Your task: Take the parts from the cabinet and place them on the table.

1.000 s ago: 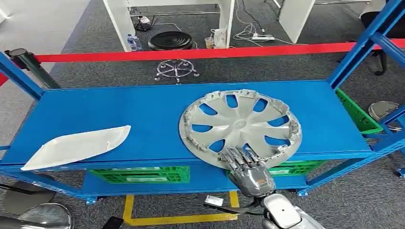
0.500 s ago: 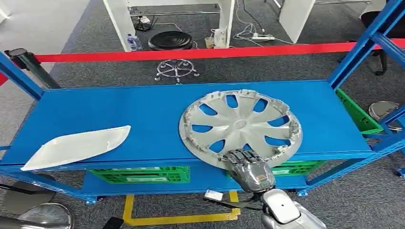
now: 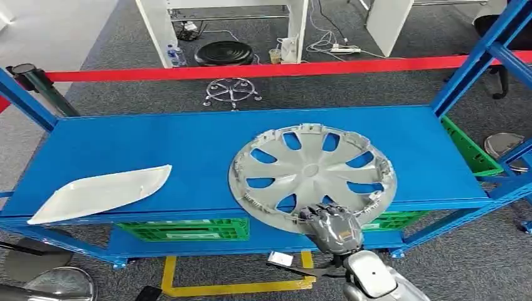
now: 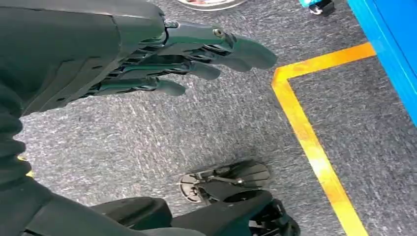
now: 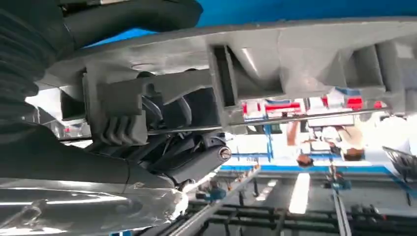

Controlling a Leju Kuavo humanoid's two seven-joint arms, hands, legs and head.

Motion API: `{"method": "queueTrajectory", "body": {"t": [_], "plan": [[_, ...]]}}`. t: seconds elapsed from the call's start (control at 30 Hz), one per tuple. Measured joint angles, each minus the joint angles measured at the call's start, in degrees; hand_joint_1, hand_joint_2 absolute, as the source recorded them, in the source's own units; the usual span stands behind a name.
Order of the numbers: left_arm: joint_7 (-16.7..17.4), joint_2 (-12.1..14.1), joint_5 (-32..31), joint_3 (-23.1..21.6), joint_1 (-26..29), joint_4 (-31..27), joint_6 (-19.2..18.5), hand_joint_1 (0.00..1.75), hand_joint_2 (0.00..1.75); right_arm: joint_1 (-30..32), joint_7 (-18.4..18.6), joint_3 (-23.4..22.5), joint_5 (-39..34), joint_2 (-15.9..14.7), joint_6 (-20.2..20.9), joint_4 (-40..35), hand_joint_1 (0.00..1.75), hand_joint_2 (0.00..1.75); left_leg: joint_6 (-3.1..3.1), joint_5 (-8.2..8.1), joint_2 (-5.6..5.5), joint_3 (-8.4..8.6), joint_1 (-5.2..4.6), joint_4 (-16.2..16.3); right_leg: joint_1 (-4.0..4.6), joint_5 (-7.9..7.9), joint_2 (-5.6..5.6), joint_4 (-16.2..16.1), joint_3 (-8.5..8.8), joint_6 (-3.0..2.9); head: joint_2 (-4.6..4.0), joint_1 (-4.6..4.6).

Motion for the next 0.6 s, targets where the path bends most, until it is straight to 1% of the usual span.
{"method": "queueTrajectory", "body": {"t": [0.1, 0.13, 0.2, 0.27, 0.33, 0.37, 0.4, 0.43, 0.47, 0.5, 0.53, 0.57, 0.6], "plan": [[-0.17, 0.00, 0.81, 0.22, 0.27, 0.00, 0.37, 0.00, 1.75, 2.25, -1.58, -1.07, 0.35, 0.57, 0.00, -4.35, 1.75, 1.75, 0.00, 0.00, 0.00, -0.03, 0.00, 0.00, 0.00, 0.00, 0.00, 0.00, 0.08, 0.00, 0.00, 0.02], [-0.24, -0.02, 1.31, 0.50, 0.35, 0.00, 0.39, 0.00, 1.75, 3.18, -2.63, -1.64, 0.33, 1.05, 0.00, -6.89, 1.75, 1.75, 0.00, 0.00, 0.00, -0.04, 0.00, 0.00, 0.00, 0.00, 0.00, 0.00, 0.15, 0.00, 0.00, 0.00], [-0.66, -0.02, 1.77, 1.12, 0.56, 0.00, 0.52, 0.00, 1.75, 4.71, -5.38, -2.84, -0.11, 2.23, -0.02, -11.78, 1.75, 1.75, 0.00, 0.00, 0.00, -0.03, 0.00, 0.00, 0.00, 0.00, 0.00, 0.00, 0.10, 0.00, 0.00, 0.00], [-1.16, -0.02, 2.19, 1.49, 0.73, 0.00, 0.68, 0.00, 1.75, 6.34, -9.32, -4.31, -1.23, 3.87, -0.02, -16.46, 1.75, 1.75, 0.00, 0.00, -0.01, -0.04, 0.01, 0.00, 0.01, -0.01, -0.04, 0.00, 0.04, -0.01, 0.00, 0.02], [-1.20, -0.02, 2.34, 1.68, 0.93, 0.00, 0.83, 0.00, 1.75, 7.58, -12.02, -5.82, -2.04, 5.49, -0.02, -20.18, 1.75, 1.75, -0.02, -0.01, -0.01, -0.04, 0.01, -0.01, 0.02, -0.02, 0.01, 0.00, -0.03, -0.01, 0.00, -0.02], [-1.22, -0.02, 2.34, 1.79, 0.97, 0.00, 1.01, 0.00, 1.75, 8.07, -14.12, -6.48, -3.07, 6.33, -0.02, -21.93, 1.75, 1.75, -0.02, -0.01, 0.00, -0.04, 0.01, -0.01, 0.02, -0.02, 0.00, 0.00, -0.07, -0.02, 0.00, 0.00], [-1.29, -0.04, 2.36, 1.97, 0.99, 0.00, 1.18, 0.00, 1.75, 8.72, -17.52, -7.48, -4.55, 7.35, -0.02, -23.54, 1.75, 1.75, -0.02, -0.01, -0.01, -0.04, 0.02, -0.01, 0.03, -0.04, -0.05, 0.00, -0.07, -0.03, 0.00, 0.02], [-1.36, -0.07, 2.40, 2.10, 1.05, 0.00, 1.44, 0.00, 1.75, 9.43, -21.68, -8.95, -6.17, 8.86, -0.02, -24.81, 1.75, 1.75, -0.02, -0.01, -0.02, -0.05, 0.02, -0.01, 0.03, -0.06, -0.08, 0.00, -0.08, -0.06, 0.00, 0.04], [-1.44, -0.07, 2.51, 2.30, 1.18, 0.00, 1.73, 0.00, 1.75, 10.08, -28.00, -10.93, -8.56, 10.82, -0.02, -26.05, 1.75, 1.75, -0.02, -0.01, -0.01, -0.05, 0.02, -0.01, 0.03, -0.06, -0.03, 0.00, -0.09, -0.06, 0.00, 0.04], [-1.53, -0.09, 2.51, 2.49, 1.29, 0.00, 1.96, 0.00, 1.75, 10.55, -32.73, -12.83, -10.46, 12.77, -0.02, -26.96, 1.75, 1.75, -0.03, -0.02, -0.01, -0.05, 0.02, -0.01, 0.03, -0.06, 0.03, 0.01, -0.08, -0.06, 0.00, 0.00], [-1.62, -0.09, 2.51, 2.58, 1.30, 0.00, 2.19, 0.00, 1.75, 10.96, -35.46, -14.23, -11.83, 14.24, 0.00, -27.85, 1.75, 1.75, -0.03, -0.02, -0.01, -0.04, 0.02, -0.01, 0.03, -0.06, 0.02, 0.01, -0.07, -0.06, 0.00, -0.02], [-1.77, -0.13, 2.53, 2.67, 1.29, 0.00, 2.49, 0.00, 1.75, 11.31, -36.83, -15.60, -13.43, 15.75, 0.00, -29.23, 1.75, 1.75, -0.03, -0.02, -0.02, -0.04, 0.02, -0.01, 0.03, -0.06, -0.05, 0.01, -0.06, -0.06, 0.00, 0.02], [-1.88, -0.15, 2.62, 2.78, 1.32, 0.00, 2.73, 0.00, 1.75, 11.48, -37.14, -16.33, -14.37, 16.55, 0.00, -30.05, 1.75, 1.75, -0.03, -0.02, -0.03, -0.04, 0.02, -0.01, 0.03, -0.07, -0.10, 0.01, -0.06, -0.06, 0.00, 0.02]]}}
